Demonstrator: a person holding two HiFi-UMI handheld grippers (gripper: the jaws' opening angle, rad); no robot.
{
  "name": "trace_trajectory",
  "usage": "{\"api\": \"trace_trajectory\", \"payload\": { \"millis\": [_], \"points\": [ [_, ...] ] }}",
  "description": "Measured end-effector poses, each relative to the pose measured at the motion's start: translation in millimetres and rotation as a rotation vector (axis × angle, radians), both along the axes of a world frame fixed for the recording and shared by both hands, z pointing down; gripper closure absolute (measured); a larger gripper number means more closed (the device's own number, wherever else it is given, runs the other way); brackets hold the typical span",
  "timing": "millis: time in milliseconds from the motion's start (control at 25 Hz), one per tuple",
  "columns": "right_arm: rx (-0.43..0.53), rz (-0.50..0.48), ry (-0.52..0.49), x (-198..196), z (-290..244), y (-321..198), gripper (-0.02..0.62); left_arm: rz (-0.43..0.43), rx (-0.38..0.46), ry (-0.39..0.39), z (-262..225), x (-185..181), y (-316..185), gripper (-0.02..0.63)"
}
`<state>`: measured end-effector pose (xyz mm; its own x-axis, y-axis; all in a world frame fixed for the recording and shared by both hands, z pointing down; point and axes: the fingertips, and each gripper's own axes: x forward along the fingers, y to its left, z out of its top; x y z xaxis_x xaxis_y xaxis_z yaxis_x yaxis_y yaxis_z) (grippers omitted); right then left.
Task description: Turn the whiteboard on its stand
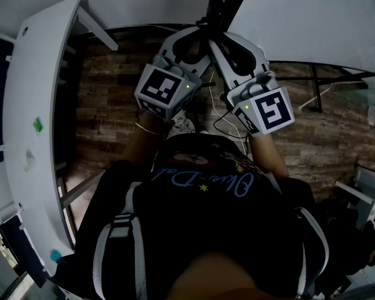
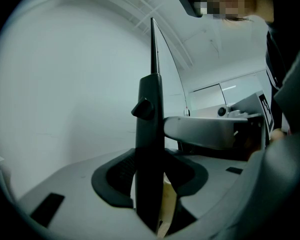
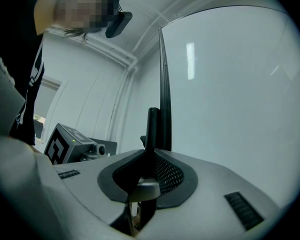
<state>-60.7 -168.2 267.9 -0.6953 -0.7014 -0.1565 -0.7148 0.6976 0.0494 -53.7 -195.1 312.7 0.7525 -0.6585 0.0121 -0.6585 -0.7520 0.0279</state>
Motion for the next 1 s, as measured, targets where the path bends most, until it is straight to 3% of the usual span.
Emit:
{"api": "trace_trajectory", "payload": {
  "millis": [1000],
  "points": [
    [0.002, -0.010, 0.006, 3.2, 0.2, 24.8, 0.529, -0.016, -0.018, -0.006, -0.4, 3.8, 26.6, 0.425]
  ]
}}
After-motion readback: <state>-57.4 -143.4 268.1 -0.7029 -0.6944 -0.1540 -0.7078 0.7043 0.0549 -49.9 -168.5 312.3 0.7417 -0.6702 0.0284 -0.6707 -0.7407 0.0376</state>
